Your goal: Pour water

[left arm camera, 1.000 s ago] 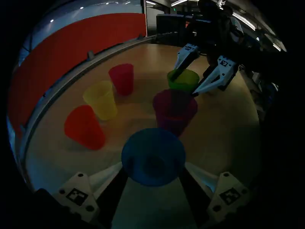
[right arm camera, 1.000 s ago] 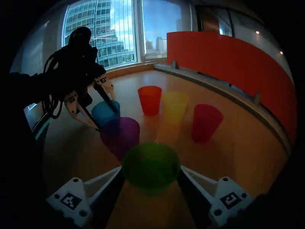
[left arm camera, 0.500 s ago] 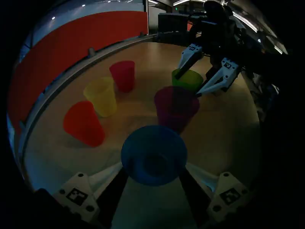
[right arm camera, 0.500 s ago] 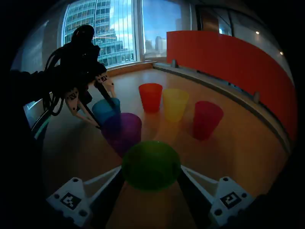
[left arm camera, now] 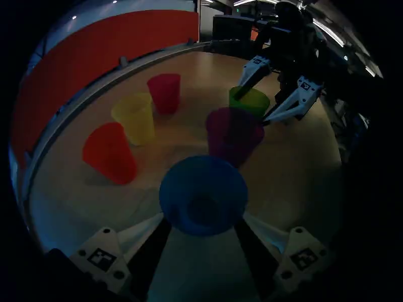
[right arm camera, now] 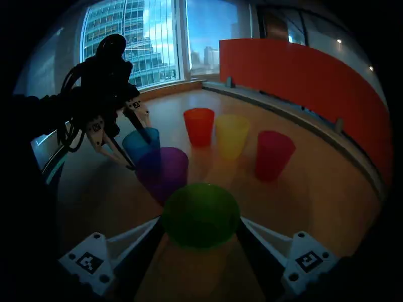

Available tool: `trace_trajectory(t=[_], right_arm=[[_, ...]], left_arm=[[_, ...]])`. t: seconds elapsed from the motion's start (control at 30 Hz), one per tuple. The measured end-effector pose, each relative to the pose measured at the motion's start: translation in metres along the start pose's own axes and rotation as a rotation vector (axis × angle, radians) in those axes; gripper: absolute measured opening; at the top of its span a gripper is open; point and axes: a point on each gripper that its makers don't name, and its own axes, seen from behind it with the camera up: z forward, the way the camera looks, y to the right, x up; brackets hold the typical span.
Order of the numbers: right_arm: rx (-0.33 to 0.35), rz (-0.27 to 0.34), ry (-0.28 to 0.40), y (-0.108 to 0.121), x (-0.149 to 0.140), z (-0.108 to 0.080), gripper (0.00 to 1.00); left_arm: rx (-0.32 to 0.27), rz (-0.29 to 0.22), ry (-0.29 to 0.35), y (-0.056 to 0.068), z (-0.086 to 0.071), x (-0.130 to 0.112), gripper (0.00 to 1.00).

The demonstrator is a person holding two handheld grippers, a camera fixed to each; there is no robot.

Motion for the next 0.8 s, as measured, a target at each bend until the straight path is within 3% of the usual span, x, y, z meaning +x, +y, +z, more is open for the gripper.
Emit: trace_trajectory(t=[0.3, 0.8], right_arm=[[-0.024, -0.003, -0.018, 0.002, -0.014, -0.011, 1.0], [-0.068, 0.026, -0.002, 0.002, -0.025, -0.043, 1.0]], left_arm=[[0.021, -0.008, -0.014, -0.001, -0.009, -0.012, 0.82], [0.089, -0.053, 0.007, 0.002, -0.037, -0.028, 0.83]])
